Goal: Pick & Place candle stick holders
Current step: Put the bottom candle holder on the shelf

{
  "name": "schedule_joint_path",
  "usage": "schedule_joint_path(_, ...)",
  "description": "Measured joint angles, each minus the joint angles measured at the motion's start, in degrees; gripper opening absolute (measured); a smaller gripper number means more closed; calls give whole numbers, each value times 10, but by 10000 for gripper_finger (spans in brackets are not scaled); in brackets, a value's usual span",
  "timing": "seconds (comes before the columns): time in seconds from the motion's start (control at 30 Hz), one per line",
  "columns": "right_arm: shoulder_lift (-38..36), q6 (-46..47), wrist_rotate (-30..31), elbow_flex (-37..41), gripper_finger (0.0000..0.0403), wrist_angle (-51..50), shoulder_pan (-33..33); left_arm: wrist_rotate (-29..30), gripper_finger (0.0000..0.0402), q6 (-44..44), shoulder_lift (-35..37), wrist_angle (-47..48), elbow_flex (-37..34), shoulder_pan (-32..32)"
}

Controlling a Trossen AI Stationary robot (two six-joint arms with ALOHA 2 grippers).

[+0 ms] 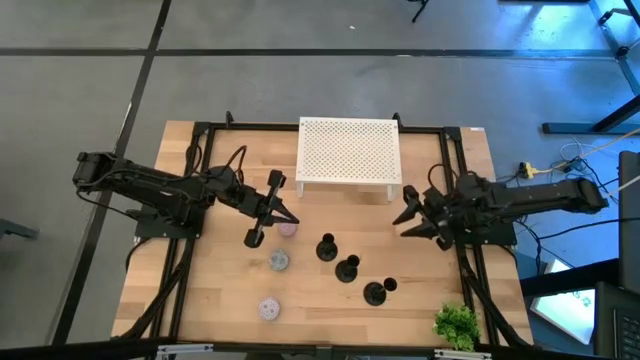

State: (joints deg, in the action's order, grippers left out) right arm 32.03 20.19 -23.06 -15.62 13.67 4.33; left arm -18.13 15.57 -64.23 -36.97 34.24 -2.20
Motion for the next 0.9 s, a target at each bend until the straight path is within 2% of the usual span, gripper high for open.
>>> schedule_joint_path(0.2,-9,4,12,-1,180,-14,36,0,4,-14,0,1,0,0)
schedule_joint_path(0.27,-8,9,36,-1,180,-43,55,0,4,-15,0,5,0,-2)
schedule_joint_path(0.37,2,45,105,0,180,-99,102,-1,4,-15,0,10,0,-8)
schedule_joint_path(0.53,35,93,224,12,180,-98,209,0,4,-15,0,9,0,-17)
schedule_joint_path(0.73,94,151,348,12,180,-55,330,0,4,-14,0,8,0,-26)
schedule_joint_path(0.9,169,194,451,12,181,19,406,0,4,-13,0,8,0,-30)
